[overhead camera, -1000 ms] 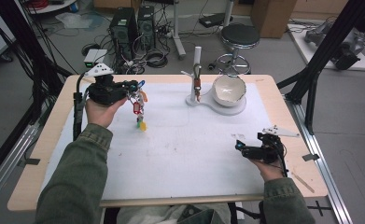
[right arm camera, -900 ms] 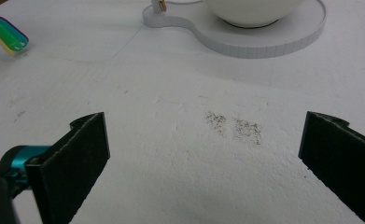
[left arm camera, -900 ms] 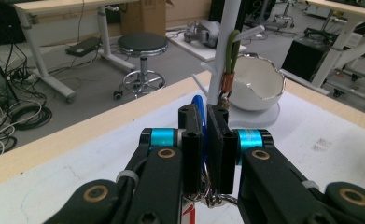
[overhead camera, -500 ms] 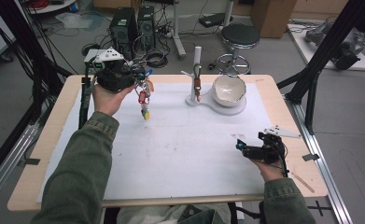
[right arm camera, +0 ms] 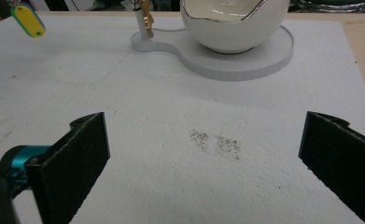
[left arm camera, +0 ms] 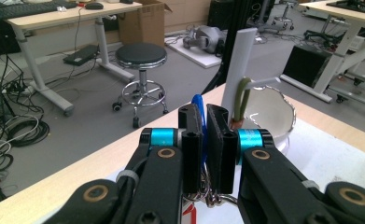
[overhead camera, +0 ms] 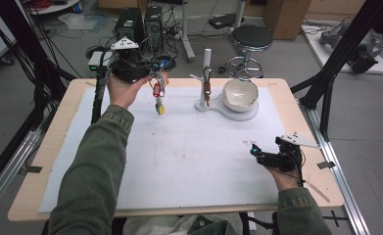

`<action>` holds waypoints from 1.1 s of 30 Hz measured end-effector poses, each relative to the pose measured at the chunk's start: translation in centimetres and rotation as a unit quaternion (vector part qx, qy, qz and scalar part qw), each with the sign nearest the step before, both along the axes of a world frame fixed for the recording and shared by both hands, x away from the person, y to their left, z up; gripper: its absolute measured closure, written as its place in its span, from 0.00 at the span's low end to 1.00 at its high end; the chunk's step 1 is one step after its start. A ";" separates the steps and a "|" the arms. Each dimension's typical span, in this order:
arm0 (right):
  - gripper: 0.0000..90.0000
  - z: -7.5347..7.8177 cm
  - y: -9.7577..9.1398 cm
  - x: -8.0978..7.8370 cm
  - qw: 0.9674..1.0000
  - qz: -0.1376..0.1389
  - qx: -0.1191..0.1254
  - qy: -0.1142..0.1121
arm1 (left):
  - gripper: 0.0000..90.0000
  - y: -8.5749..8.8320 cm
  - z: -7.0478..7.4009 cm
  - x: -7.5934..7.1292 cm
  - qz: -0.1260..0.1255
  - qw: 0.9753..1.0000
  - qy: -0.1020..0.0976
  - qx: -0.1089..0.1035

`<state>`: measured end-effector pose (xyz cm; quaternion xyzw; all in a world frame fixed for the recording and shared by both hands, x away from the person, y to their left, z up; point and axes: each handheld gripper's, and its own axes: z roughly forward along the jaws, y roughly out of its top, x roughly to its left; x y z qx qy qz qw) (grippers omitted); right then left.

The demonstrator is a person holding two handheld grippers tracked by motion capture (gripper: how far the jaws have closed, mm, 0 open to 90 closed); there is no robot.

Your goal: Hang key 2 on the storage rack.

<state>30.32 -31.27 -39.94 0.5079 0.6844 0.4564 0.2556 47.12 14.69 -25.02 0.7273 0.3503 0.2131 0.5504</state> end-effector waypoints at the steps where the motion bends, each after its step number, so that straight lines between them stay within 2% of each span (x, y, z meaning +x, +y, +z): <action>1: 0.01 0.0 0.0 -0.1 1.000 -0.002 0.001 -0.002 | 0.94 -0.1 0.0 0.2 0.000 1.000 0.000 -0.003; 4: 0.01 0.1 -0.1 -0.1 1.000 -0.003 0.001 -0.012 | 0.94 -0.5 0.1 0.9 0.000 1.000 0.001 0.004; 12: 0.01 0.1 0.0 -0.1 1.000 0.000 0.003 -0.010 | 0.94 -1.8 0.6 2.1 -0.003 1.000 -0.006 -0.005; 18: 0.01 0.1 -0.1 -0.1 1.000 0.001 0.007 -0.011 | 0.94 -3.0 0.8 3.1 -0.007 1.000 -0.006 -0.004; 20: 0.01 0.1 -0.1 -0.1 1.000 0.001 0.007 -0.011 | 0.94 -3.4 0.7 3.3 -0.008 1.000 -0.002 -0.010; 23: 0.01 0.0 -0.2 -0.1 1.000 0.002 0.010 -0.009 | 0.94 -3.9 0.5 3.7 -0.005 1.000 0.004 -0.001; 31: 0.01 0.0 0.0 -0.1 1.000 0.009 0.012 -0.008 | 0.94 -5.3 0.5 4.9 0.003 1.000 0.014 -0.002; 33: 0.01 0.0 0.0 -0.1 1.000 0.008 0.013 -0.008 | 0.94 -5.6 0.3 5.2 0.003 1.000 0.016 -0.009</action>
